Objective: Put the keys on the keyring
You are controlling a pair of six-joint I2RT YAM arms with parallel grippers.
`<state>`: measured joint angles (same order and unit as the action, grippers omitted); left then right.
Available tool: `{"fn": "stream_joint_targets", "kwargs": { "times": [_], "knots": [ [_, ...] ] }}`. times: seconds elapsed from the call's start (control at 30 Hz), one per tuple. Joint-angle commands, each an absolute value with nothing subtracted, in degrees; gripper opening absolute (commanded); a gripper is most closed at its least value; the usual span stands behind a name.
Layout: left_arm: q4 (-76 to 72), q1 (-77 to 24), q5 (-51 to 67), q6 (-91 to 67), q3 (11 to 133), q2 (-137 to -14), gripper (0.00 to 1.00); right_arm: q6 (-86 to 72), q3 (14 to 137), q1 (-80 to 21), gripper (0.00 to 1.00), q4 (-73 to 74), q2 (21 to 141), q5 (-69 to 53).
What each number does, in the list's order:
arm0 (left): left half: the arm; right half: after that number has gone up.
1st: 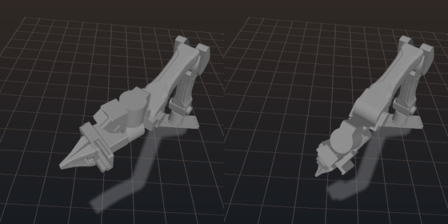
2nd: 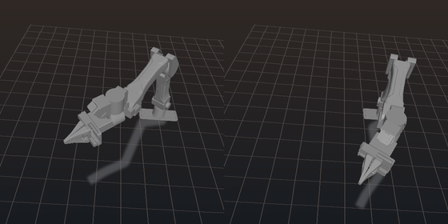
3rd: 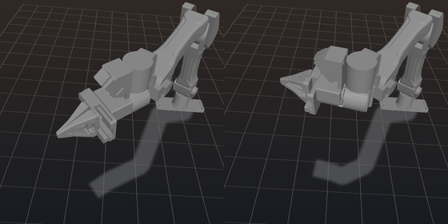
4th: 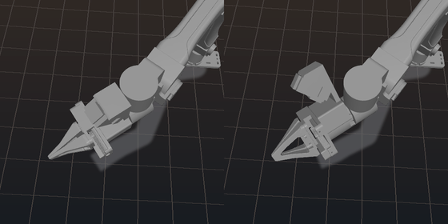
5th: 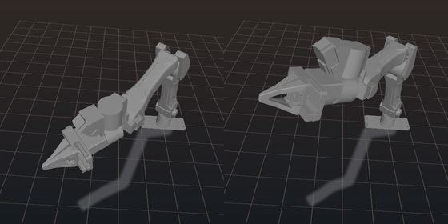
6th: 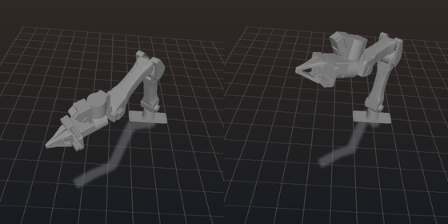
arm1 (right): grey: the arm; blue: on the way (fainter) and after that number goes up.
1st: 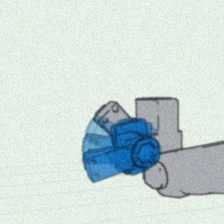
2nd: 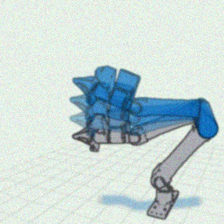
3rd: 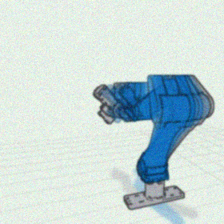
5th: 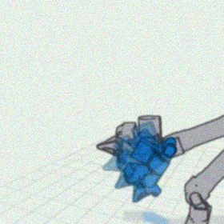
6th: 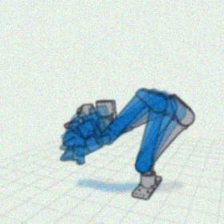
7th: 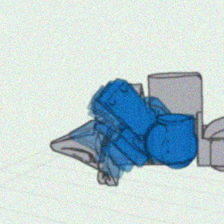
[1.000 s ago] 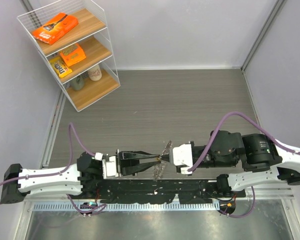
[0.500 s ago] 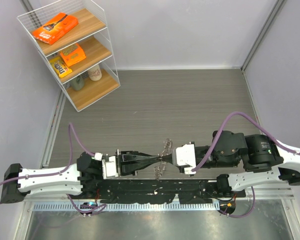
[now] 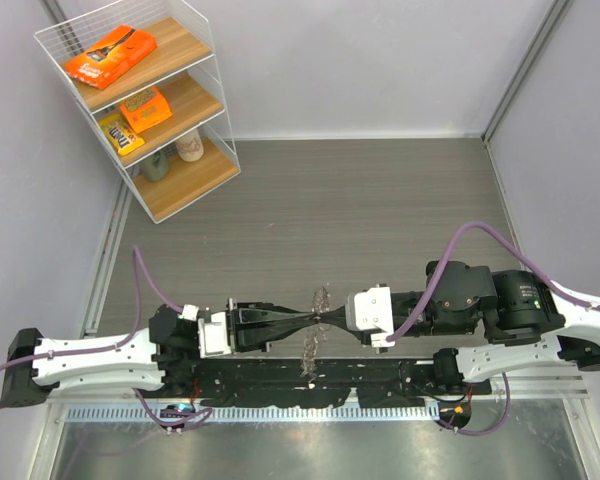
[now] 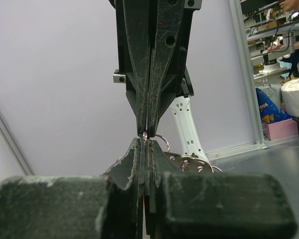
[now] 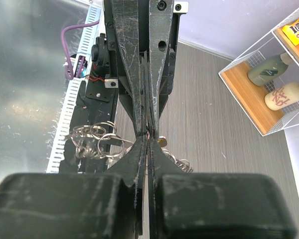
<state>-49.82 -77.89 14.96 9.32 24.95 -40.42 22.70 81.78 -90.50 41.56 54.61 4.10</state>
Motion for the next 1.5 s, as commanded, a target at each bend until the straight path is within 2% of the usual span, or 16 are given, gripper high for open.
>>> {"fn": "stream_joint_targets", "kwargs": {
  "times": [0.0, 0.5, 0.77, 1.13, 1.27, 1.37, 1.47],
  "knots": [
    [-51.1, -78.0, 14.1, 8.2, 26.6, -40.1, 0.00, 22.1, 82.1, -90.5, 0.06, 34.7, 53.6, 3.3],
    [-51.9, -78.0, 15.6, 6.2, 26.6, -38.8, 0.00, 22.1, 80.0, -90.4, 0.06, 33.6, 53.0, 6.0],
    [-51.4, -78.0, 15.9, 6.0, 26.7, -37.9, 0.00, 22.3, 79.7, -90.4, 0.15, 33.0, 53.3, 7.0],
    [-51.3, -78.0, 16.3, 6.2, 26.8, -37.4, 0.00, 22.2, 79.5, -90.4, 0.22, 32.9, 54.6, 7.9],
    [-51.4, -78.0, 16.3, 6.3, 26.6, -36.8, 0.00, 22.2, 79.6, -90.4, 0.20, 33.1, 55.5, 7.6],
    [-51.4, -78.0, 15.9, 6.5, 26.2, -36.1, 0.00, 22.3, 80.1, -90.4, 0.06, 34.2, 56.1, 6.9],
    [-51.2, -78.0, 15.7, 6.6, 25.8, -35.3, 0.00, 22.1, 80.5, -90.4, 0.06, 34.8, 56.3, 6.6]
  ]
}}
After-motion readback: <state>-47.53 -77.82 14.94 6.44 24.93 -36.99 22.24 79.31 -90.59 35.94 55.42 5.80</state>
